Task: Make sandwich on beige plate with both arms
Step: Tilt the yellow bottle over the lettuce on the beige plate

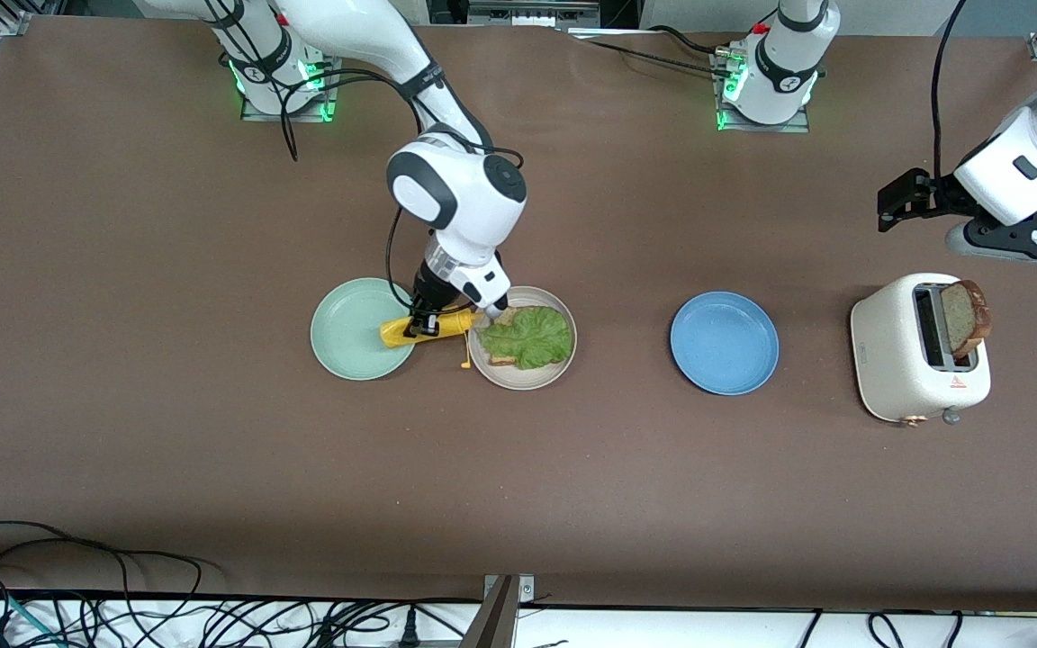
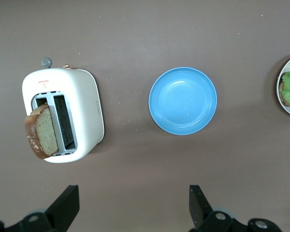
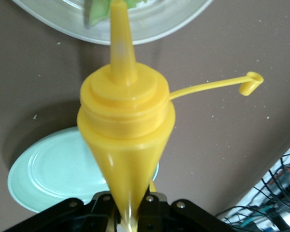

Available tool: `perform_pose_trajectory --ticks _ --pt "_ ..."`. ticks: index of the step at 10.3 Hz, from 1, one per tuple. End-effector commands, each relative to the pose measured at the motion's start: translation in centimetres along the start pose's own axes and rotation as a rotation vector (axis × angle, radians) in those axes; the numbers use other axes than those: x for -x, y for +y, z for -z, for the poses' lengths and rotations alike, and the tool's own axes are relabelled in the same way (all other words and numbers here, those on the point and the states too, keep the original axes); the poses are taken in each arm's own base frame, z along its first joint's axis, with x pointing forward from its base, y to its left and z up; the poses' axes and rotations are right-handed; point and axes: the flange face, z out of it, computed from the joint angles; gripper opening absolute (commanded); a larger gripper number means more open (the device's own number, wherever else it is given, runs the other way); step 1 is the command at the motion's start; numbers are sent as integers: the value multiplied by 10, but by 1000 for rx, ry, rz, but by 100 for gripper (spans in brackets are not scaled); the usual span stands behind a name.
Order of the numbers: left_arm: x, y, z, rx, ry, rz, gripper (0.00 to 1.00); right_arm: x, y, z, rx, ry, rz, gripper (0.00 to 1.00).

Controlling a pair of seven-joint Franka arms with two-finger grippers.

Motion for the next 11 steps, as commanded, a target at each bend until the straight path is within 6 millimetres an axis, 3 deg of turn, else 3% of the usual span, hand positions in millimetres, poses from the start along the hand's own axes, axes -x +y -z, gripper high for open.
perform_pose_trajectory --ticks 1,3,5,7,9,11 --pt "4 -1 8 -17 -7 -14 100 -23 5 10 106 -141 30 0" --pt "2 -1 6 -17 -6 -12 100 -54 -10 11 159 -251 78 0" --pt "1 -4 5 -20 -4 -8 100 -82 -40 11 245 -329 63 0" --pt "1 -10 4 -20 -8 -2 100 -88 -47 10 265 -347 78 0" --pt "1 -15 0 -27 -16 6 100 -76 -24 27 271 -337 35 0" --pt "1 -16 -1 -28 -18 9 100 -50 7 49 199 -336 59 0"
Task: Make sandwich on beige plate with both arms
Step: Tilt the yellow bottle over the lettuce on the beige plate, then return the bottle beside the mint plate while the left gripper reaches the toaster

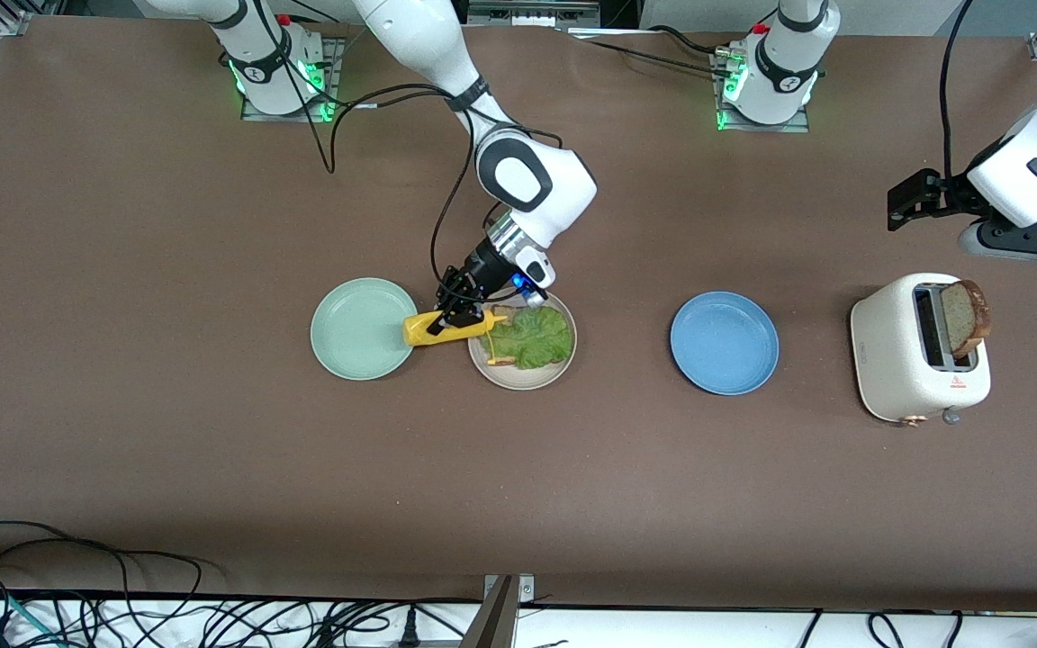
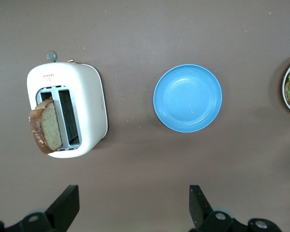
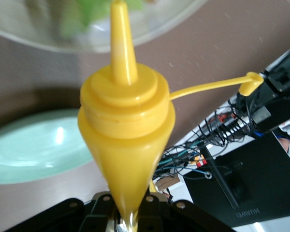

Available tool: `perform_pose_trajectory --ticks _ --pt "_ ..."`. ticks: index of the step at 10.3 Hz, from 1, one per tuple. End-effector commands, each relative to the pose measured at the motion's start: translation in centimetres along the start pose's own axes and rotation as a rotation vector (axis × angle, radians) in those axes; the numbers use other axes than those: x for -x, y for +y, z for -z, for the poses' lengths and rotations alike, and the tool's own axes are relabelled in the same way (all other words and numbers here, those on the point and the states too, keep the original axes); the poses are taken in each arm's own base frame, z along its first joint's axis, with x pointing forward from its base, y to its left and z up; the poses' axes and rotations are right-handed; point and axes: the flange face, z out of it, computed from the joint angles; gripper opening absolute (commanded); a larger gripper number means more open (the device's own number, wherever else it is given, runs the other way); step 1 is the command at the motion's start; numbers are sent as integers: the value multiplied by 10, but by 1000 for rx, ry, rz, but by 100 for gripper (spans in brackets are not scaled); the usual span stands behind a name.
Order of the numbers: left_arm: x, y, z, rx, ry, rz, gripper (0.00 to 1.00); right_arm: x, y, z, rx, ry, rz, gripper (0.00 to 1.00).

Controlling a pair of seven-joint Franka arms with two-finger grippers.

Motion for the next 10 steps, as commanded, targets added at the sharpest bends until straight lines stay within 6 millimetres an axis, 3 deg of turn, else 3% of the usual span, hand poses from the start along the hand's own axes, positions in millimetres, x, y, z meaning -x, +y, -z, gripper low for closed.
perform_pose_trajectory --ticks 1,3,5,7,10 --pt "1 -3 2 -28 -9 -15 100 57 50 6 -90 39 45 0" --pt "1 -4 2 -28 -9 -14 100 142 95 -28 -272 175 -10 0" --pt "2 -19 0 -23 -13 12 100 232 123 -86 -492 368 -137 0" --pt "0 -40 -6 -21 -14 -3 100 295 121 -149 -676 543 -208 0" --pt "-5 -78 -33 -29 -10 -10 100 362 80 -236 -876 823 -258 0"
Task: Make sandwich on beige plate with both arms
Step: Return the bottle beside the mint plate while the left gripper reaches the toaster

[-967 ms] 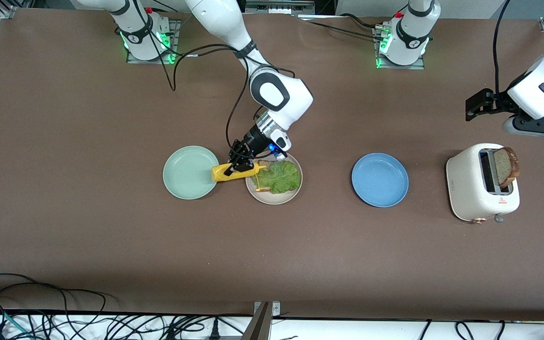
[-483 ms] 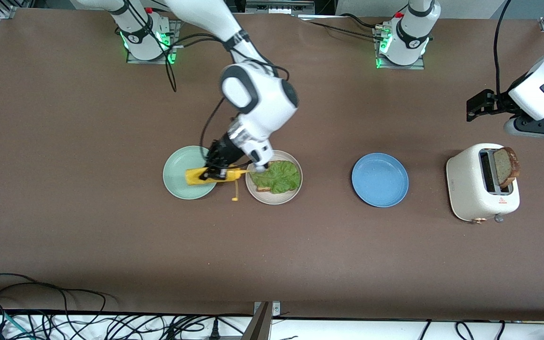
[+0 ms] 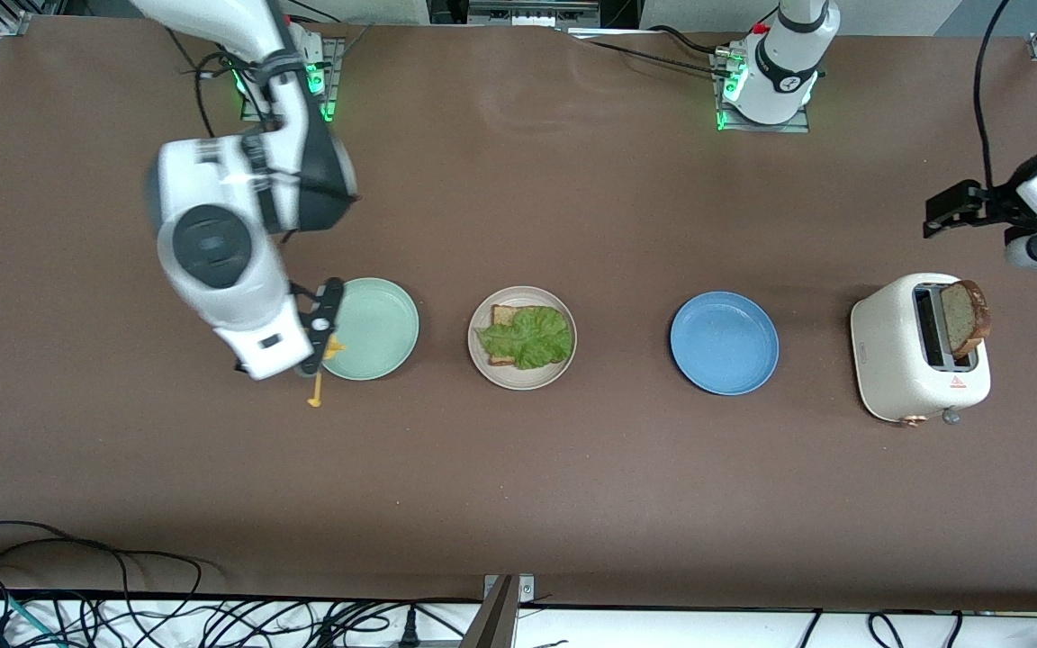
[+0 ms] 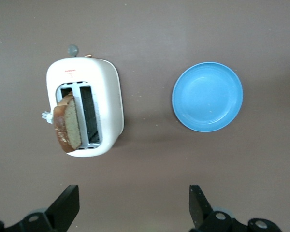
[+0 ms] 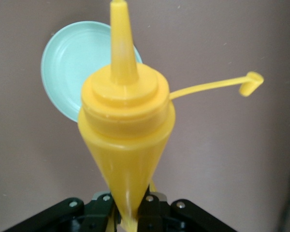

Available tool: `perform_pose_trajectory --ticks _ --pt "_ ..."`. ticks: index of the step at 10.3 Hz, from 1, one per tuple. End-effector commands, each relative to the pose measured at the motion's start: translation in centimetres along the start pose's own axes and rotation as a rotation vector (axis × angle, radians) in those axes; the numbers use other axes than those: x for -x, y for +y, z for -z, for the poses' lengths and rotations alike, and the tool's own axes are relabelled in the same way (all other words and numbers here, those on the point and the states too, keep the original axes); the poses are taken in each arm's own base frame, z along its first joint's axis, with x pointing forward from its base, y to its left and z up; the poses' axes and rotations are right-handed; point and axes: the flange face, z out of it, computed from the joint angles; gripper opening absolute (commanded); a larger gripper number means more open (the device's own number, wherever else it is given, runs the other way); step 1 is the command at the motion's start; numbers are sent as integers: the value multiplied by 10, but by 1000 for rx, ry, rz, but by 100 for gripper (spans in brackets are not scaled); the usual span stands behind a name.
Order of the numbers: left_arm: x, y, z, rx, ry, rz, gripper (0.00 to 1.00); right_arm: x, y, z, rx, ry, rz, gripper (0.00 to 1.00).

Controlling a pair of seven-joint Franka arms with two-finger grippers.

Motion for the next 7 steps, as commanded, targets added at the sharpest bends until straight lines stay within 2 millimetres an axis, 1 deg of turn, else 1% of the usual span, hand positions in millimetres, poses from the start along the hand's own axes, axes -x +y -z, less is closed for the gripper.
perform_pose_trajectory --ticks 1,2,3,4,5,7 --pt "-4 -27 -30 -64 3 -37 100 73 1 -31 -165 227 43 0" --pt "-5 -42 -46 -67 13 -68 100 108 6 -57 -220 328 58 0" --pt "-4 -61 -62 -67 26 -81 100 139 7 -88 -271 432 65 0" --pt "-1 -79 -83 -68 37 -97 100 157 1 -113 -301 520 90 0" --pt "2 -97 -102 -76 67 -119 100 180 -1 -134 -316 578 87 0" --pt "2 -108 -137 -87 113 -123 100 213 -8 -170 -327 671 108 0"
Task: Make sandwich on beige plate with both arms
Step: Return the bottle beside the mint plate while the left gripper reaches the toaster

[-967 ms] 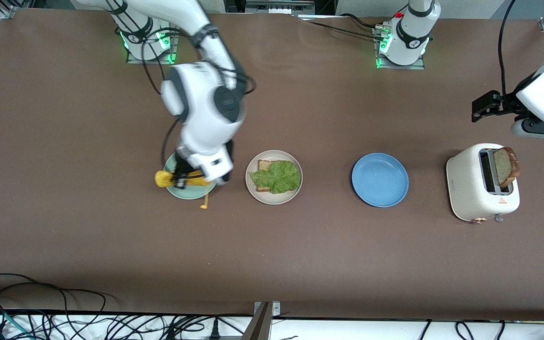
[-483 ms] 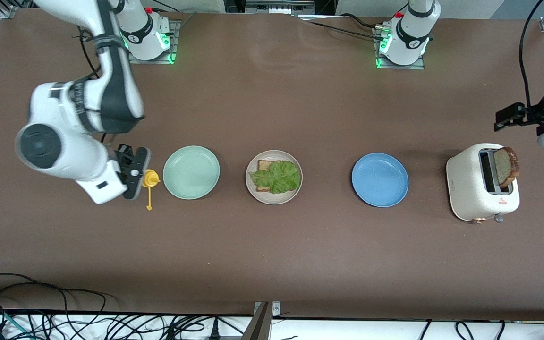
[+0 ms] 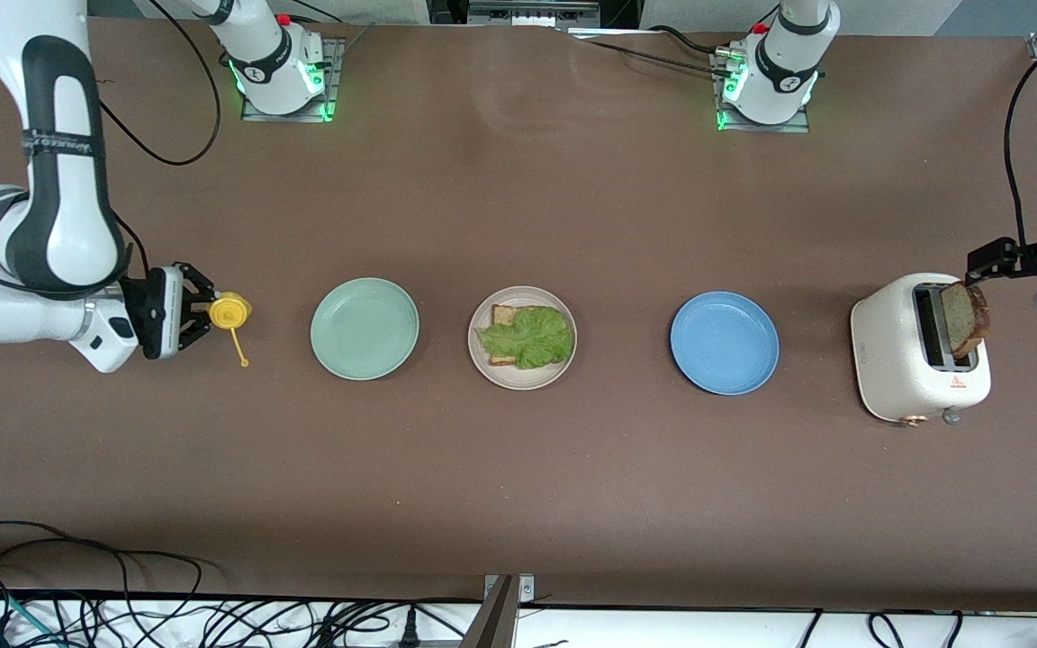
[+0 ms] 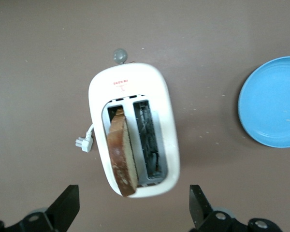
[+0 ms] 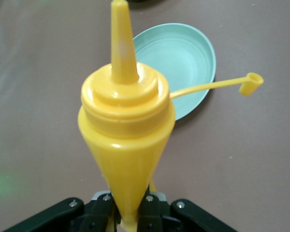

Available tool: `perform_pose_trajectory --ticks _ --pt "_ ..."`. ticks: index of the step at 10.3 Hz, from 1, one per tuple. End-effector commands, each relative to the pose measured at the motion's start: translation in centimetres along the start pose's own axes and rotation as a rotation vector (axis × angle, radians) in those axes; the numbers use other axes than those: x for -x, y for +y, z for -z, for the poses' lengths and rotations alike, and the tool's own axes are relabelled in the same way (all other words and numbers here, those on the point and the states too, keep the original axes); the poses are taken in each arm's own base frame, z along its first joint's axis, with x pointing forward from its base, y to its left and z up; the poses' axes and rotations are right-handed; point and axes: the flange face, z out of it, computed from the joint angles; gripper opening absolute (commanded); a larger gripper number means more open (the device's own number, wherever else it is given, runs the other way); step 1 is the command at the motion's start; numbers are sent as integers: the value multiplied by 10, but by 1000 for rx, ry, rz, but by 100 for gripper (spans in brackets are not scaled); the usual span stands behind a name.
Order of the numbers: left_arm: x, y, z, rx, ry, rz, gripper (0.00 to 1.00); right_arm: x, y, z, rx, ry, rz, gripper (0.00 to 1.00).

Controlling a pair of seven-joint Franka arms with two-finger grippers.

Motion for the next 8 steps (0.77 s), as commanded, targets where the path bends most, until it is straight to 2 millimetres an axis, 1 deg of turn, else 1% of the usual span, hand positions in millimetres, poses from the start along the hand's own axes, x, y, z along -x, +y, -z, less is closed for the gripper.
perform_pose_trajectory --ticks 1,2,3,4,5,6,7,8 --pt "8 -3 -35 -36 52 -28 100 41 -19 -8 -3 123 49 0" --pt "8 -15 -56 -37 64 -11 100 59 -23 -17 -7 154 73 0" --pt "7 -21 -75 -39 79 -3 100 74 -24 -23 -7 178 87 0" --pt "6 -23 -91 -28 75 2 88 87 -22 -29 -1 201 115 0" --pt "9 -30 -107 -8 58 30 70 98 -18 -37 7 232 142 0" --pt "9 -30 -107 -2 51 43 28 109 -17 -47 -3 270 154 0" --pt "9 -30 -104 6 37 51 0 119 -14 -50 3 285 169 0" --pt "10 -31 -102 56 37 88 0 125 -11 -53 12 285 206 0"
